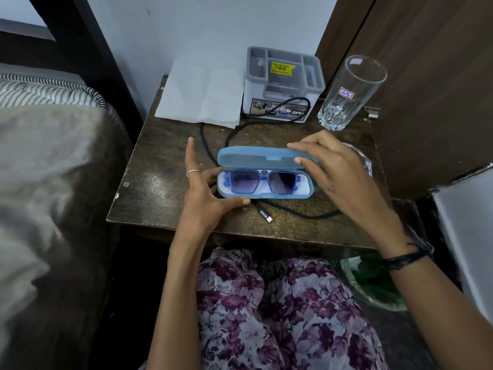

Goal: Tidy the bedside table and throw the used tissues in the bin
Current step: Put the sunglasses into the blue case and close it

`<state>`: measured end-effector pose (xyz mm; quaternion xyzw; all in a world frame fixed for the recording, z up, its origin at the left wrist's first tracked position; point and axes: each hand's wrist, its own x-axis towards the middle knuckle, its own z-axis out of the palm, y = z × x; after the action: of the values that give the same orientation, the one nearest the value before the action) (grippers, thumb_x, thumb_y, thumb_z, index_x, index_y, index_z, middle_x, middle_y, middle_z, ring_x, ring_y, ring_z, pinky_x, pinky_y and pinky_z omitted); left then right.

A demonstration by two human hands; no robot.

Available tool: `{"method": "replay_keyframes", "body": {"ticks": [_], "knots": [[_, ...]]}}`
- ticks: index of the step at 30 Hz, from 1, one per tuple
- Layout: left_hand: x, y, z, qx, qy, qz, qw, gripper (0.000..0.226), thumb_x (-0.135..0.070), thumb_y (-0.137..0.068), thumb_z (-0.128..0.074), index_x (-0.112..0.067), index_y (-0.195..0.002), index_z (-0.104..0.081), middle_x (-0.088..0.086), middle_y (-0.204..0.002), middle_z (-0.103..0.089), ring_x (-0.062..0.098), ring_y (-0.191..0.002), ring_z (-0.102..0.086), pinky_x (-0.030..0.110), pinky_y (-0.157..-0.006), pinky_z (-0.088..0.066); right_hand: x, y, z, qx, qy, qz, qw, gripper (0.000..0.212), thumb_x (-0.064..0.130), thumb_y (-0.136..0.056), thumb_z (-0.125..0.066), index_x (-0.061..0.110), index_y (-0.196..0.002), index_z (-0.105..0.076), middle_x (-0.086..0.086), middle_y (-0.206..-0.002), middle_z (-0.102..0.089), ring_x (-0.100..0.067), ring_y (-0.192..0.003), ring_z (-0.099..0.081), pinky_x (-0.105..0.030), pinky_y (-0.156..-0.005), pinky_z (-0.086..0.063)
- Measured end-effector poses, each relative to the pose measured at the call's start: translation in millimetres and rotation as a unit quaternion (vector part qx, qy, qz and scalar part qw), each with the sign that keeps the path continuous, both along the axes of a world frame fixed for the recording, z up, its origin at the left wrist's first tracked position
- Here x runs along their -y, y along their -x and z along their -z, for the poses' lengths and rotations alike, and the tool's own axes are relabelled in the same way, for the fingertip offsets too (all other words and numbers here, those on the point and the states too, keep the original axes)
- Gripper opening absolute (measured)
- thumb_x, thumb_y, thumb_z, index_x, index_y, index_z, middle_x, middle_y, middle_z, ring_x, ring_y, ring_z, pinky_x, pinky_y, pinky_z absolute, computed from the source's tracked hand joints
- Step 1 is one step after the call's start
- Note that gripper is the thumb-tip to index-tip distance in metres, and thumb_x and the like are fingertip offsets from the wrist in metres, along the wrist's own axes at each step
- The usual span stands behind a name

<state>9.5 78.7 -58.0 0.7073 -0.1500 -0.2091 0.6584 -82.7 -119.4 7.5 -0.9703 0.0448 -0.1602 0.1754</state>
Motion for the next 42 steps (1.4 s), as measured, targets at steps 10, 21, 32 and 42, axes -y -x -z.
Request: {"method": "replay_keyframes", "body": {"ticks": [10,21,32,42], "knots": [[-1,0,-4,-0.003,0.022,-0.008,1.0,0.109,0.007,-0.068,-0.075,-0.036,-0.145,-0.011,0.007,-0.107,-0.064,0.009,-0.1,-0.065,0.02,-0.088,-0.05,-5,22,14,0.001,0.058,-0.024,0.998,0.04,0.032,-0.09,-0.053,0.011,-0.124,-0.057,-0.004,-0.114,-0.061,-0.004,-0.096,-0.053,-0.019,-0.09,-0.044],[-5,4,-13,0.151,-0.011,-0.04,0.988,0.054,-0.002,-0.069,-0.076,-0.024,-0.115,-0.058,0.007,-0.12,-0.06,-0.003,-0.104,-0.061,0.008,-0.086,-0.047,-2,11,27,0.002,0.127,-0.018,0.992,0.053,0.014,-0.082,-0.064,0.005,-0.132,-0.048,-0.012,-0.129,-0.057,-0.026,-0.114,-0.058,-0.037,-0.101,-0.04],[-8,7,-23,0.227,-0.01,-0.058,0.972,0.052,-0.007,-0.07,-0.076,-0.023,-0.116,-0.058,-0.001,-0.117,-0.057,-0.002,-0.109,-0.056,0.01,-0.089,-0.047,2,13,23,0.087,0.17,-0.03,0.981,0.045,0.015,-0.083,-0.063,0.002,-0.125,-0.056,-0.013,-0.121,-0.064,-0.024,-0.107,-0.062,-0.035,-0.102,-0.042],[-8,6,-25,0.277,0.001,-0.18,0.944,0.05,-0.004,-0.072,-0.076,-0.021,-0.116,-0.058,0.006,-0.122,-0.046,0.001,-0.116,-0.049,0.021,-0.091,-0.051,-52,-30,1,0.094,-0.415,0.201,0.882,0.071,0.036,-0.077,-0.073,0.025,-0.138,-0.038,0.008,-0.136,-0.039,-0.007,-0.12,-0.047,-0.03,-0.099,-0.046]]}}
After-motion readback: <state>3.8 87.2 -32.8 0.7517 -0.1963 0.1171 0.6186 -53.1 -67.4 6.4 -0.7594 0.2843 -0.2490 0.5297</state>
